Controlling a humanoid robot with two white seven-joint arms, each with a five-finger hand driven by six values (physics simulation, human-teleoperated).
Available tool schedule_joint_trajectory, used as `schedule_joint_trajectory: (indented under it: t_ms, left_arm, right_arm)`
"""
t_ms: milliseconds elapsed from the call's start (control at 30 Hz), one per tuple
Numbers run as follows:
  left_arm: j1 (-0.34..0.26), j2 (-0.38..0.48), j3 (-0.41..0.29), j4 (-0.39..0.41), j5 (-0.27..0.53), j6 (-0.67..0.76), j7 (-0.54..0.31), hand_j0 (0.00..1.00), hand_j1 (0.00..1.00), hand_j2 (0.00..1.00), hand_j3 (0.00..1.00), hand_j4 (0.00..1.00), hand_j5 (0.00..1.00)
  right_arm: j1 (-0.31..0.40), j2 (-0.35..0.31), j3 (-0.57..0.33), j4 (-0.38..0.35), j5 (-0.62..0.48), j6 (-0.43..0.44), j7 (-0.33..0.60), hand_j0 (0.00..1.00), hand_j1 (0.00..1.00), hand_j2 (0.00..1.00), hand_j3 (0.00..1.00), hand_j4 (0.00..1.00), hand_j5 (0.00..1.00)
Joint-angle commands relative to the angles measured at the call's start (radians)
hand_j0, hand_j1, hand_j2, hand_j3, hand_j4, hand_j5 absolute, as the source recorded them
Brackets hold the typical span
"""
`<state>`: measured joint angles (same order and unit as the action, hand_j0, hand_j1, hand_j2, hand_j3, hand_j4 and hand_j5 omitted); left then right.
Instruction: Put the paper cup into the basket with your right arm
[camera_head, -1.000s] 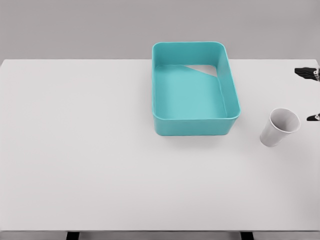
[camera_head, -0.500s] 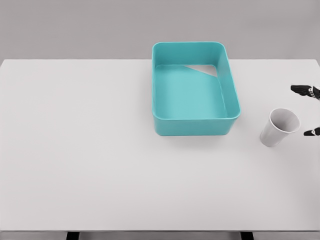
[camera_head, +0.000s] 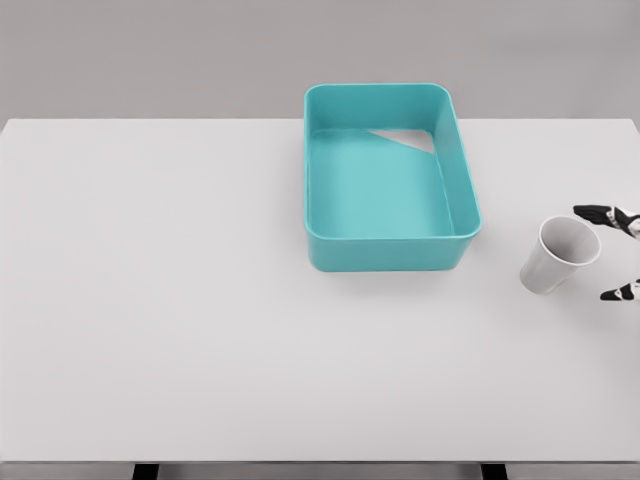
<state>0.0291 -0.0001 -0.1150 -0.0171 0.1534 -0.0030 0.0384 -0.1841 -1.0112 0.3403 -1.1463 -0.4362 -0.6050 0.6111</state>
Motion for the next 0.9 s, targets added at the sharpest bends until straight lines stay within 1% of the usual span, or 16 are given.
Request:
schedule_joint_trajectory:
  t_ms: [0, 267, 467, 633, 867]
  left_arm:
    - [0.0, 0.0, 0.0, 0.0, 0.0, 0.0, 0.0, 1.0, 1.0, 1.0, 1.0, 1.0, 1.0]
    - [0.0, 0.0, 0.0, 0.0, 0.0, 0.0, 0.0, 1.0, 1.0, 1.0, 1.0, 1.0, 1.0]
    - [0.0, 0.0, 0.0, 0.0, 0.0, 0.0, 0.0, 1.0, 1.0, 1.0, 1.0, 1.0, 1.0]
    - [0.0, 0.0, 0.0, 0.0, 0.0, 0.0, 0.0, 1.0, 1.0, 1.0, 1.0, 1.0, 1.0]
    - [0.0, 0.0, 0.0, 0.0, 0.0, 0.0, 0.0, 1.0, 1.0, 1.0, 1.0, 1.0, 1.0]
  right_arm:
    - [0.0, 0.01, 0.002, 0.005, -0.007, -0.001, 0.0, 1.0, 1.0, 1.0, 1.0, 1.0, 1.0]
    - [-0.011, 0.025, -0.001, 0.01, -0.01, 0.016, 0.0, 1.0, 1.0, 1.0, 1.0, 1.0, 1.0]
    - [-0.029, 0.034, -0.003, 0.028, -0.015, 0.019, 0.0, 1.0, 1.0, 1.0, 1.0, 1.0, 1.0]
    - [-0.048, 0.056, -0.003, 0.046, -0.012, 0.019, 0.0, 1.0, 1.0, 1.0, 1.0, 1.0, 1.0]
    - [-0.054, 0.069, 0.0, 0.046, -0.009, 0.019, 0.0, 1.0, 1.0, 1.0, 1.0, 1.0, 1.0]
